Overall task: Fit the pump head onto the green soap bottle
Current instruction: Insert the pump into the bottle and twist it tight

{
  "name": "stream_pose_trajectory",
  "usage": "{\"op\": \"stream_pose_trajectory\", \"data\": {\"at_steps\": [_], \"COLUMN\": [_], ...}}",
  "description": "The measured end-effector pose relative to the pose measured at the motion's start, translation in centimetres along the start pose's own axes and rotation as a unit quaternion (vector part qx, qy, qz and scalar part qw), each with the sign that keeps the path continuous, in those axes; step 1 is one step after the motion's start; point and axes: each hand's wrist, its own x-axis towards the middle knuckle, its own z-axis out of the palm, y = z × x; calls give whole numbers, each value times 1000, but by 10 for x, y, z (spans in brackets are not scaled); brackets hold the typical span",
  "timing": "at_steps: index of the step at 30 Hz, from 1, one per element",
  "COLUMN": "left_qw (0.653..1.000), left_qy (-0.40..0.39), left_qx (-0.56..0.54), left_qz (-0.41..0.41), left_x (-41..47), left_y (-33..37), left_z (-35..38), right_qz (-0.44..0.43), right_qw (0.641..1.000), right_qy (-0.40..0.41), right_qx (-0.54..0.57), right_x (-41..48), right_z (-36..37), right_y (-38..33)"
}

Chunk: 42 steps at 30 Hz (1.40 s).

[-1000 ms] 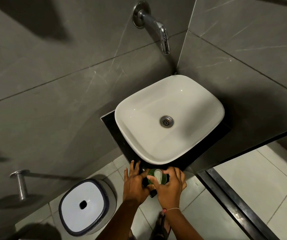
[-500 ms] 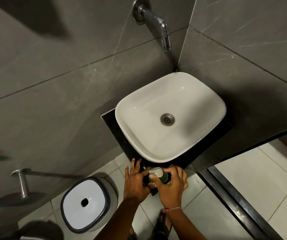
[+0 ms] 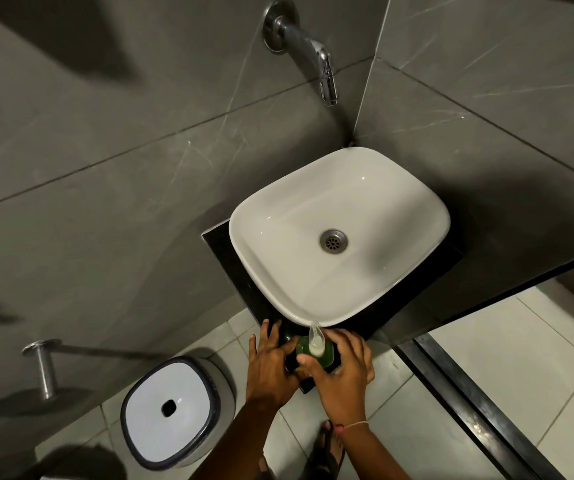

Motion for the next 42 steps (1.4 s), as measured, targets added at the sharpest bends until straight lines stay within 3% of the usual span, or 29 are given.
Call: {"op": "stream_pose_trajectory", "data": {"at_steps": [3,8,14,20,25,30,36,42], "left_qw": [1000,1000,1000,1000,1000,1000,1000,1000], "left_qy": [-5,1,1,-6,-14,-2,-10,-9], "left_qx": [3,4,5,15,14,1,-1,9], "left_qz": [3,-3,3,-3,-4,-4,-1,-1], "left_x": [1,1,-1,0,0,0,0,0], "left_y": [0,0,0,1,3,4,3,2], "left_z": [0,1,1,-1,-3,-3,-4,-2], "right_qz": [-6,75,5,72,-5,71,-7,54], "right_qw": [1000,996,1000,996,999,997,1000,997], "right_qy": [14,29,11,18,1,26,3,46], "right_qx": [10,-29,13,-49,-31,-27,-18,-23], "right_x": [0,4,-2,4,0,3,-3,2], "right_z": [-2,9,-1,7,-1,9,0,6], "right_y": [0,-12,0,-10,3,-10,2,-9]}}
